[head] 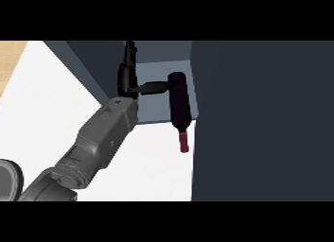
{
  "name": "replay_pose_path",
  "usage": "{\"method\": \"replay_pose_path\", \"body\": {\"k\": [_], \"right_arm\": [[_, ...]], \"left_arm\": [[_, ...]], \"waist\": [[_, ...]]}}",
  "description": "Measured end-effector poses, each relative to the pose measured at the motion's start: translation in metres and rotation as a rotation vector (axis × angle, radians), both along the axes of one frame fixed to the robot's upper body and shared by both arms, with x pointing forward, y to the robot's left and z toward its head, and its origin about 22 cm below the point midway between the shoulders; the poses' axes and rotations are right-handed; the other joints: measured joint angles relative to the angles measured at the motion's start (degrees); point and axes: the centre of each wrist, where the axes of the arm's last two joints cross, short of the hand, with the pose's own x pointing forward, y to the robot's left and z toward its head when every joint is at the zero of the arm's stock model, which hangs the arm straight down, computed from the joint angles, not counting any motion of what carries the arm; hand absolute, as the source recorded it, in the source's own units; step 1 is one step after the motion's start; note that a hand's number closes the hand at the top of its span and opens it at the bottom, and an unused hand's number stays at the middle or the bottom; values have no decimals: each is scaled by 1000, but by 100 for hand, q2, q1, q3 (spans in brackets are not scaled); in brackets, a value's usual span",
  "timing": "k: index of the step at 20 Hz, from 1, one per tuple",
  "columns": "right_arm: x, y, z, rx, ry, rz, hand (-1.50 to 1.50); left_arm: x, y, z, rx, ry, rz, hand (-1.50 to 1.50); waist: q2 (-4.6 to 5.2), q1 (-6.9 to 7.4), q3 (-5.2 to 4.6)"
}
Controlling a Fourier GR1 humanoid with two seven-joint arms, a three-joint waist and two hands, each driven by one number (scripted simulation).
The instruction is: Pick up the wine, place it into the cabinet and close the cabinet
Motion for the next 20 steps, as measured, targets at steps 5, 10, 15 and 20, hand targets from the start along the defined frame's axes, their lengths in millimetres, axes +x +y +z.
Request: {"method": "replay_pose_path", "body": {"k": [5, 10, 15, 20], "right_arm": [[-1, 0, -1, 0, 7, -1, -150], [-2, 4, -3, 10, 13, 18, -150], [-2, 3, -3, 14, 18, 7, -150], [-1, 3, -1, 14, 24, 1, -150]], "left_arm": [[-1, 0, -1, -34, -7, -17, -150], [-1, -1, 0, -84, -6, -36, -150], [-4, 1, -5, -125, -14, -44, -150], [-13, 0, -14, -144, 6, -62, -150]], "waist": [[-18, -3, -3], [-28, -5, -11], [-64, -26, -3], [-97, 50, -9]]}}
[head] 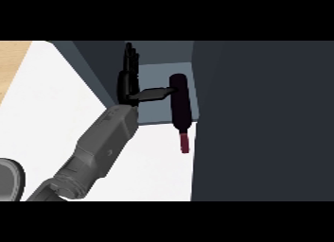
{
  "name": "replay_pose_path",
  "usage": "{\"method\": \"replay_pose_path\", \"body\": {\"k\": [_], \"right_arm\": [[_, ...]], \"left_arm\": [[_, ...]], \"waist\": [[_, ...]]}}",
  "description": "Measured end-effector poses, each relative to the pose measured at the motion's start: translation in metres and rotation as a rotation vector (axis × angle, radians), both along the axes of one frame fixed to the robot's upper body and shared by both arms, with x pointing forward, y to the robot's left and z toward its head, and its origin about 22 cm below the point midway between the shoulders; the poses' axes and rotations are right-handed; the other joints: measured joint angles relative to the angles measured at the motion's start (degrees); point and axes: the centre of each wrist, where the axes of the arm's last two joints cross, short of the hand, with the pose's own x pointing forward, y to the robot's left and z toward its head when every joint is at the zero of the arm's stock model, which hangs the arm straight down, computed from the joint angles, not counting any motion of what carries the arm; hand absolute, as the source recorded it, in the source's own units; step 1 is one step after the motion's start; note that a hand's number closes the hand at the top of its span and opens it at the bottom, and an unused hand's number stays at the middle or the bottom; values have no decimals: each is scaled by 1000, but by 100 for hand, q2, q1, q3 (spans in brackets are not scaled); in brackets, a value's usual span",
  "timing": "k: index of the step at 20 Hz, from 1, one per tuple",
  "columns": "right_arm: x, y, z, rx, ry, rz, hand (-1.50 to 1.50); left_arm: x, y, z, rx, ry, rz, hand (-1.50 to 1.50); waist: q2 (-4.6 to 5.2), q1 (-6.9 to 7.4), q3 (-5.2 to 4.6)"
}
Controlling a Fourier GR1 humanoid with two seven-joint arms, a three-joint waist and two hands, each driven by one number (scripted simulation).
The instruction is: Pick up the wine, place it into the cabinet and close the cabinet
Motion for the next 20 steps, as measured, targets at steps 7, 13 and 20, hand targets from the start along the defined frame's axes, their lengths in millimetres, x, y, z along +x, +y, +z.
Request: {"method": "replay_pose_path", "body": {"k": [7, 13, 20], "right_arm": [[-3, -2, -1, -3, 14, -22, -150], [-2, -7, 4, -13, 13, -57, -150], [-2, -15, 3, -27, 2, -100, -150]], "left_arm": [[-36, -13, -22, -11, 22, -10, -150], [-77, -44, -22, 0, 20, -30, -150], [-131, -68, -10, -34, -1, -75, -150]], "waist": [[-40, 160, 1], [-49, 276, 4], [-54, 396, 5]]}}
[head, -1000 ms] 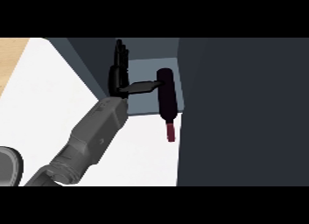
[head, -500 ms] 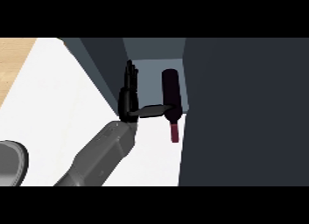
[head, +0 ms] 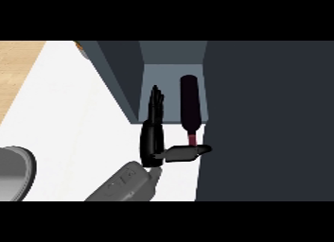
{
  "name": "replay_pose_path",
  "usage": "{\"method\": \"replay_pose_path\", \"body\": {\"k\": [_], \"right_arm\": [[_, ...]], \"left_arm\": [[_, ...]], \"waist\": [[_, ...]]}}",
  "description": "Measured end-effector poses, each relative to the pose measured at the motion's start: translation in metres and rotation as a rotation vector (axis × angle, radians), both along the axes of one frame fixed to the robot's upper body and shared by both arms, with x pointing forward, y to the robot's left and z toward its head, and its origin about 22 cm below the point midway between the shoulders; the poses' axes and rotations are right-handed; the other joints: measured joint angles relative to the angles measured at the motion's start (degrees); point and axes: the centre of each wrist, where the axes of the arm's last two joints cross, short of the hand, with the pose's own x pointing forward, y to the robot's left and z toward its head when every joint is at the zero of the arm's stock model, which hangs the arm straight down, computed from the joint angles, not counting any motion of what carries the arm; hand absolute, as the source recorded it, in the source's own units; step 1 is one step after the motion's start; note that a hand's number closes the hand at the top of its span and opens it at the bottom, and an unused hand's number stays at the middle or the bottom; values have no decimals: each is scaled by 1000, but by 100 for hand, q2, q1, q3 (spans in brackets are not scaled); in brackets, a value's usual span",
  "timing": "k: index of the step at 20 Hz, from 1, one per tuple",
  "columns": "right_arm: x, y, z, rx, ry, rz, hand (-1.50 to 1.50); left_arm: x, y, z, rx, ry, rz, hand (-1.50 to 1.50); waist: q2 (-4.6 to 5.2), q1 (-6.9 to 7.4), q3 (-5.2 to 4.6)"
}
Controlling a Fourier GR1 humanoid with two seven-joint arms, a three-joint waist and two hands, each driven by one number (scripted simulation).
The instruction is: Pick up the wine, place it into the cabinet and close the cabinet
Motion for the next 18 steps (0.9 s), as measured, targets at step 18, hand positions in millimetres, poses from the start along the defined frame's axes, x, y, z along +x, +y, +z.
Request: {"method": "replay_pose_path", "body": {"k": [18], "right_arm": [[-2, 0, -5, -26, 19, 25, -150]], "left_arm": [[-102, 33, 39, -63, -41, 22, -150]], "waist": [[14, 14, 0]]}}
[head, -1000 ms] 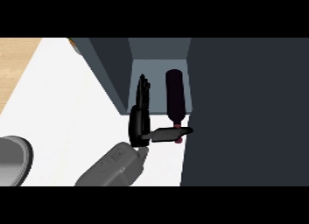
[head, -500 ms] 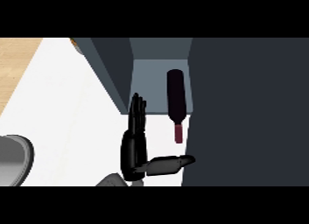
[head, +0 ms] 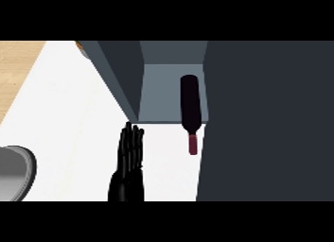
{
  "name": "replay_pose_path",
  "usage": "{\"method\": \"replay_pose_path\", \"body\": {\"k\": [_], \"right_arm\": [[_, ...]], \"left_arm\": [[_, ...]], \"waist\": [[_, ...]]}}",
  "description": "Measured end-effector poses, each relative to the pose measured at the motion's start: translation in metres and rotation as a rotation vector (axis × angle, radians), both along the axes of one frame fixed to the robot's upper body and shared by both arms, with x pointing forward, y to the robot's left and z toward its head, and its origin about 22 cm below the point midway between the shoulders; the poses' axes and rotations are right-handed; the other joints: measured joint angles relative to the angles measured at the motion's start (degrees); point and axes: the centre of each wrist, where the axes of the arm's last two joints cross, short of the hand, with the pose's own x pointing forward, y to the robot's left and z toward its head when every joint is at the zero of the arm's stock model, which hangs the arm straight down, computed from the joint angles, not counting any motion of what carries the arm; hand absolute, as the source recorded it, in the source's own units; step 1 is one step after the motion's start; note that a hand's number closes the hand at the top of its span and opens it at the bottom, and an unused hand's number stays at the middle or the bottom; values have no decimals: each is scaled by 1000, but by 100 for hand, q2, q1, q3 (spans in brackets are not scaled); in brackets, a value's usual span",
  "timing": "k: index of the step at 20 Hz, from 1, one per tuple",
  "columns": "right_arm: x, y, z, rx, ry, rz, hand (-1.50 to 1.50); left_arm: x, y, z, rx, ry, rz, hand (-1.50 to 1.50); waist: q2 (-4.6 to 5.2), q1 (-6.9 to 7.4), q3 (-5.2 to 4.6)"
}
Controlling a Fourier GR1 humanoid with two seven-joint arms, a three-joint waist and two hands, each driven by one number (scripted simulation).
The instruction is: Pick up the wine, place it into the cabinet and close the cabinet
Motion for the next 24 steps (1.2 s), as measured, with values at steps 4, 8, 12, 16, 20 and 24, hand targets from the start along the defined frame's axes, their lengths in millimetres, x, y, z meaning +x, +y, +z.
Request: {"method": "replay_pose_path", "body": {"k": [4, 8, 12, 16, 20, 24], "right_arm": [[0, 5, -1, -11, 26, 41, 150], [0, 5, -3, -49, 37, 75, 150], [-4, 6, -7, -75, 48, 119, 150], [-7, 9, -14, -77, 84, 159, 150], [-11, 20, -21, -50, 168, 215, 150], [-17, 31, -28, -24, 235, 283, 150]], "left_arm": [[-20, 17, 9, 4, -9, -34, -150], [-38, 39, 17, 10, -11, -75, -150], [-46, 59, 23, 19, -17, -110, -150], [-50, 81, 28, 24, -16, -115, -150], [-46, 99, 33, 34, -29, -100, -150], [-48, 120, 38, 32, -40, -72, -150]], "waist": [[-2, 6, 1], [-1, 5, 2], [0, -9, 0], [-1, -21, -2], [-2, -15, -3], [-7, -1, -5]]}}
